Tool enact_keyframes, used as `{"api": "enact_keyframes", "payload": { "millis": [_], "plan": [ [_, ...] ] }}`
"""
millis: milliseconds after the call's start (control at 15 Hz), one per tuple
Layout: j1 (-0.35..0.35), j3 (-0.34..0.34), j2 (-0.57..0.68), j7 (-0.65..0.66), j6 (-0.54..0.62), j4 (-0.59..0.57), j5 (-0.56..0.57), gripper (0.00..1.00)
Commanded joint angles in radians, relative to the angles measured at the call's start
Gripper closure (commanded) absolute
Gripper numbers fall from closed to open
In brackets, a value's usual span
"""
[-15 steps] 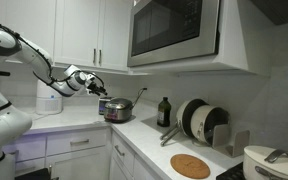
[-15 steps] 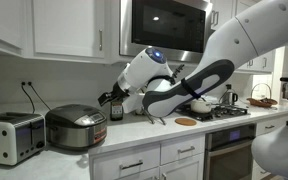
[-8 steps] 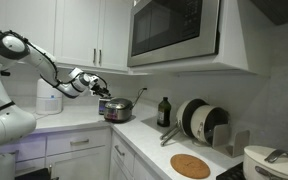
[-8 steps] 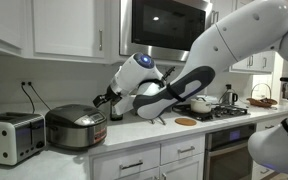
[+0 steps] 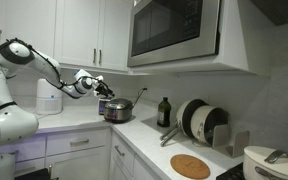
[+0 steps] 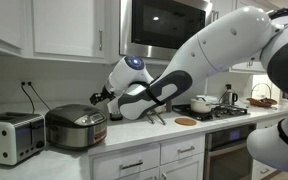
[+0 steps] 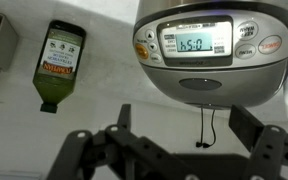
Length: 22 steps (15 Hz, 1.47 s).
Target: Open the deep fryer
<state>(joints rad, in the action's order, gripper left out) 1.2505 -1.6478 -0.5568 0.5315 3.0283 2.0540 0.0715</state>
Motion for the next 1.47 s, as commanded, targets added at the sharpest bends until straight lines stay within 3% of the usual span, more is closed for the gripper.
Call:
{"api": "enact_keyframes", "payload": {
  "millis": [0,533,667,1000,1400],
  "plan": [
    [0.087,-0.054,-0.077,-0.055,0.004,-0.069,-0.109,0.26],
    [0.199,-0.152,-0.106,-0.125,-0.007,-0.158,-0.208,0.88],
    [0.228,-0.189,-0.099,-0.14,-0.011,-0.177,-0.223,1.0],
    [0.298,-0.277,-0.1,-0.17,-0.029,-0.221,-0.259,1.0],
    [0.343,-0.311,-0.118,-0.196,-0.036,-0.247,-0.283,1.0]
  ]
}}
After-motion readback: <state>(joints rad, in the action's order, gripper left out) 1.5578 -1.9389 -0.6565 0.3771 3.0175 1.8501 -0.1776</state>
